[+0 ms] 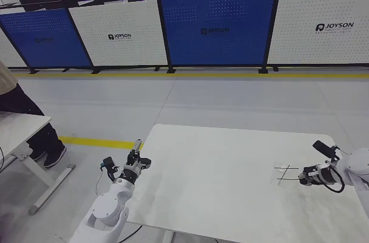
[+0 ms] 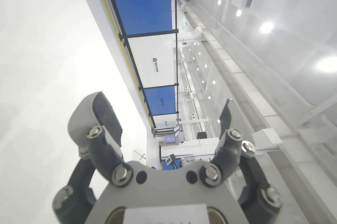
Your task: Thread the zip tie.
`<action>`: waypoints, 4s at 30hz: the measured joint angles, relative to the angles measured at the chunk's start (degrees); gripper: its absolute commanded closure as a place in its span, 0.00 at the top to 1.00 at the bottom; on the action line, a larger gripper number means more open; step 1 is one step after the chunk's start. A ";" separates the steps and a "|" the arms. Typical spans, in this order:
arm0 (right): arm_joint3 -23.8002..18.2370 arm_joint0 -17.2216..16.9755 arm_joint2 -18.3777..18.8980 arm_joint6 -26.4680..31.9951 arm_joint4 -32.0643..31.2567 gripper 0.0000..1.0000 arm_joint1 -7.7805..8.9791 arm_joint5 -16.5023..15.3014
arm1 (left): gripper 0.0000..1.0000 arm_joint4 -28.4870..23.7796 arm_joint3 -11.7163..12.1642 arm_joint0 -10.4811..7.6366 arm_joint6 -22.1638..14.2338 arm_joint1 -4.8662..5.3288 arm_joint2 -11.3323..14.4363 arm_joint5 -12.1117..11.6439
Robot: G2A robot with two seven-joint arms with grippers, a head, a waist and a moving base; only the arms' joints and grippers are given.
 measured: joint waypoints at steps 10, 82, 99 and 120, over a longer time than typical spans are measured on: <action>-0.75 -1.36 2.12 -0.13 2.01 0.00 0.43 -0.70 | 1.00 0.00 0.00 0.00 0.00 0.00 0.00 0.00; -27.34 -13.40 8.28 -18.56 16.92 0.00 1.69 -32.48 | 1.00 0.00 0.00 0.00 0.00 0.00 0.00 0.00; -17.85 -3.46 -3.31 -20.11 10.92 0.00 -0.62 -38.15 | 1.00 0.00 0.00 0.00 0.00 0.00 0.00 0.00; -19.37 -2.97 -4.15 -23.55 5.56 0.00 -0.44 -38.15 | 1.00 0.00 0.00 0.00 0.00 0.00 0.00 0.00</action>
